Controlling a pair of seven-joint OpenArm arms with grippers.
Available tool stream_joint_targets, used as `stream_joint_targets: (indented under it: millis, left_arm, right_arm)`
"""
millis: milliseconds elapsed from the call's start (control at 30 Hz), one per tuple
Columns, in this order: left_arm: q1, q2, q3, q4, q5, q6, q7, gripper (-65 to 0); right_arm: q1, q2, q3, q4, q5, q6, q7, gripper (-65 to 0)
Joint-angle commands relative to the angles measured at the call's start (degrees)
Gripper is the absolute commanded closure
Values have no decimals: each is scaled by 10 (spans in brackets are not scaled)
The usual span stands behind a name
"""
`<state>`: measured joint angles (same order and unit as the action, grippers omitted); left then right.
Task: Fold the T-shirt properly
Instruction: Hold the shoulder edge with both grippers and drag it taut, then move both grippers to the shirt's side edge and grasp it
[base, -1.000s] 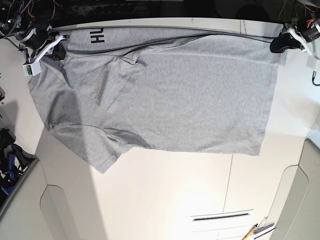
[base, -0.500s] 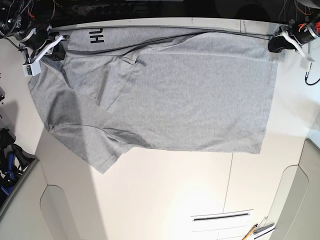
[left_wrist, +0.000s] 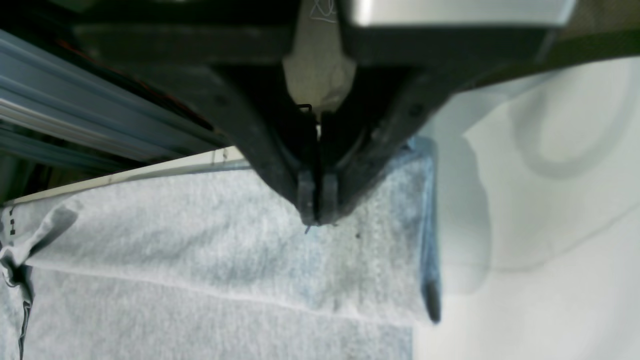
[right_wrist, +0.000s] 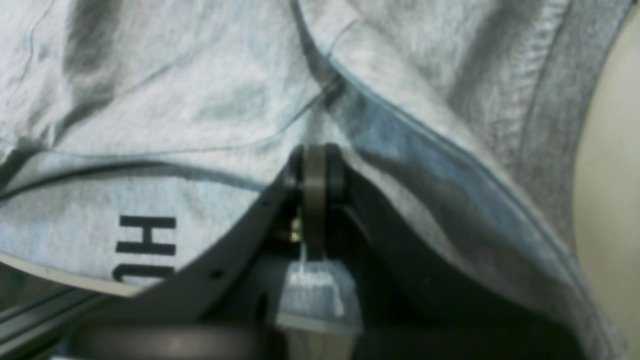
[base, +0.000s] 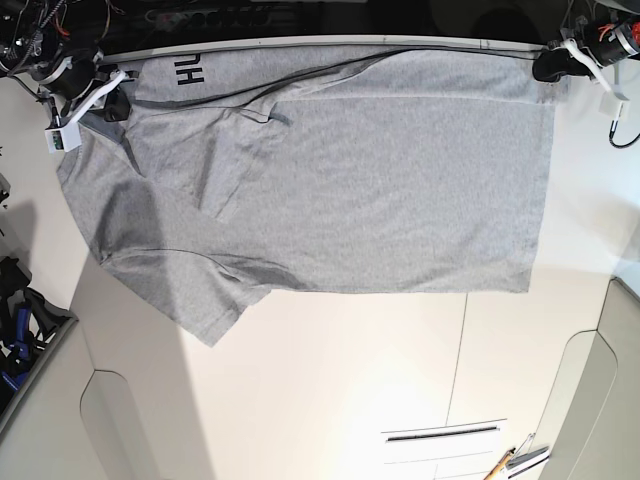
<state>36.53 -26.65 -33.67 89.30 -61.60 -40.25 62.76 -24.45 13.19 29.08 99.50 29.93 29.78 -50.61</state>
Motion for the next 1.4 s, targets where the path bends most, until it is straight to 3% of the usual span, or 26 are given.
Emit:
stream_joint_targets:
  millis: [0,200,267,367,433,500,567,667,800,1000,1133,1267,1367]
  left_arm:
    - [4,-7,-5,10,-7,2,6,0]
    - [-9,-7,-44,59,-64,2,18,0]
    - [-14,-7,-61,75,-74,2,18,-17]
    - [-15,-7,-79,98,-87,2,15,-180]
    - [-15,-7,-85,106,-88,2,11,-256]
    - [-15,-7,-85,107,-87,2,3,-271]
    - [-15,-7,-85,107,-87,2,2,-271]
    - [-15,-7,-85,107,-87,2,1,-271]
    - [-15,-7,-85,107,-87,2,0,-271]
    - [-15,-7,-85,107,-87,2,0,-271]
    - [-19,-7,-85,107,-87,2,0,-271]
    - [-37,-7,-85,107,-83,2,0,-271]
    - [-68,-7,-85,106,-54,2,-5,-271]
  right_arm:
    - [2,8,4,16,17,0,11,0]
    - [2,8,4,84,26,0,11,0]
    - [3,8,4,112,24,0,12,-51]
    - [19,8,4,148,-8,0,38,-126]
    - [42,8,4,155,-48,0,83,-207]
    - [73,9,4,153,-99,-14,117,-328]
    - [106,12,4,145,-141,-35,125,-403]
    - [158,17,4,110,-186,-60,139,-412]
    - [236,40,4,-7,-178,-59,139,-412]
    - [363,86,4,-269,-114,-10,136,-412]
    - [425,98,4,-410,-61,27,123,-412]
    - [440,96,-20,-466,5,37,87,-412]
    - [436,95,-63,-466,9,37,81,-411]
